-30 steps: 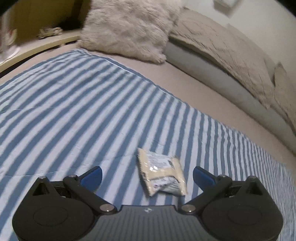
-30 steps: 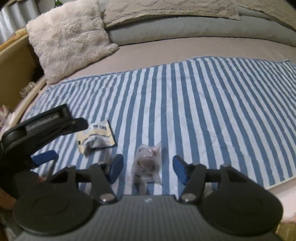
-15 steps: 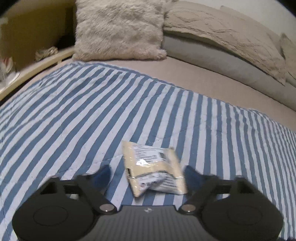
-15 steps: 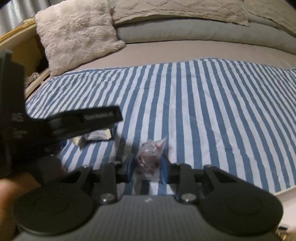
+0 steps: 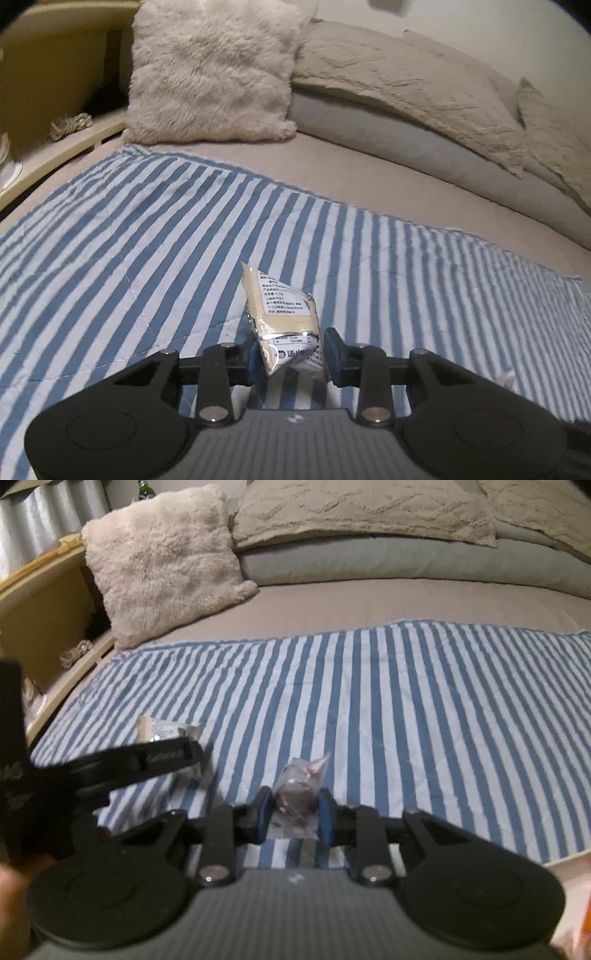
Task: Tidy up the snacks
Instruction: 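Grasp the white sachet with the left tool while the right tool grasps the clear-wrapped candy, then carry the sachet and candy over the white box and lower them in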
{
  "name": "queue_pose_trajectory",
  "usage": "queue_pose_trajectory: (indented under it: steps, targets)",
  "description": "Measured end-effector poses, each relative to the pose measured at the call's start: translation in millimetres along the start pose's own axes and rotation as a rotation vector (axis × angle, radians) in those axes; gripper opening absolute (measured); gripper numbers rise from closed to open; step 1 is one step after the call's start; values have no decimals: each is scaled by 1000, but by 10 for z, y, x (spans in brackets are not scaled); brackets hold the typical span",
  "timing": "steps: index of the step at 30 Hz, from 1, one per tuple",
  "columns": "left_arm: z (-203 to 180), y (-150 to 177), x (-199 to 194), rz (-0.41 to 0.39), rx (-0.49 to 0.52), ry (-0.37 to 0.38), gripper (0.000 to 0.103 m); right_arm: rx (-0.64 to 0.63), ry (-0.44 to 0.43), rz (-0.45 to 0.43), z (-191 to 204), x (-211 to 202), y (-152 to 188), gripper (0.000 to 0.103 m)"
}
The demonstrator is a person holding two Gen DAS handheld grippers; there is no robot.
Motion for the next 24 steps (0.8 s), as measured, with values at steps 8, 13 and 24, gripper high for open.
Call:
queue_pose_trajectory:
  steps: [8, 13, 24]
  targets:
    - [-102, 29, -583, -12, 49, 23, 29, 0, 12, -45, -72, -479, -38, 32]
    - [-131, 81, -950, -33, 66, 48, 29, -31, 28, -60, -72, -771, 37, 32]
    - [90, 233, -1530, -35, 40, 98, 28, -34, 13, -99, -3, -1289, 185, 32]
Point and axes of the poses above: each gripper's, at about its wrist camera, not at the fingertips, and x roughly the way its jaws point, z to its left, y to its underside, the point moved 5 cm from there along x, roughly the way its jaws point, and after that the axes turned 5 degrees about z, right-handed, at the moved point
